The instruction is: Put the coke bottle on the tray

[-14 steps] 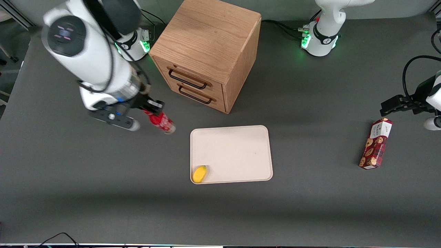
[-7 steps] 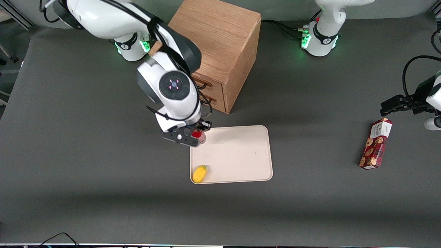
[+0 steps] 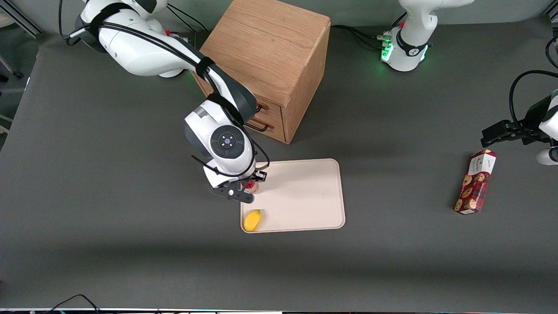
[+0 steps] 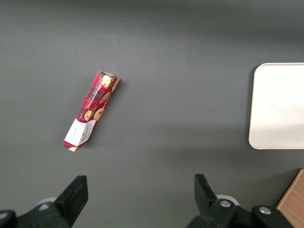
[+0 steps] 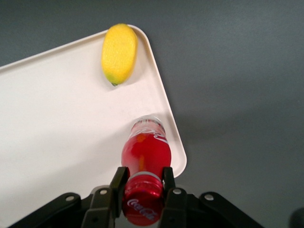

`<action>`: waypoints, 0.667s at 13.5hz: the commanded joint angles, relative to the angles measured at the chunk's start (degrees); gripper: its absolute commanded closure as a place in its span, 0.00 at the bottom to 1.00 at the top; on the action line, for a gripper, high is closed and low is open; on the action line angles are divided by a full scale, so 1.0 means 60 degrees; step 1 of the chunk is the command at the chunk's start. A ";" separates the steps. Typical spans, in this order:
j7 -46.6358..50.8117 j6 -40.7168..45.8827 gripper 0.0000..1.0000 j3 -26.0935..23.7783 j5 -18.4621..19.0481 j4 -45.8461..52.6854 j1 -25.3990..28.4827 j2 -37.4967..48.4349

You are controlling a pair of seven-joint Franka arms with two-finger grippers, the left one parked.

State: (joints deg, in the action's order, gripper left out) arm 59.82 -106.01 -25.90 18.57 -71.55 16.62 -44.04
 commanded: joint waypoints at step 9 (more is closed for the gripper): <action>-0.1393 -0.0539 0.00 0.0768 -0.0410 -0.1562 -0.0251 0.2322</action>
State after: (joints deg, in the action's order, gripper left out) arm 57.41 -109.10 -24.62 18.53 -74.32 15.59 -39.02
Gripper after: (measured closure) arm 0.035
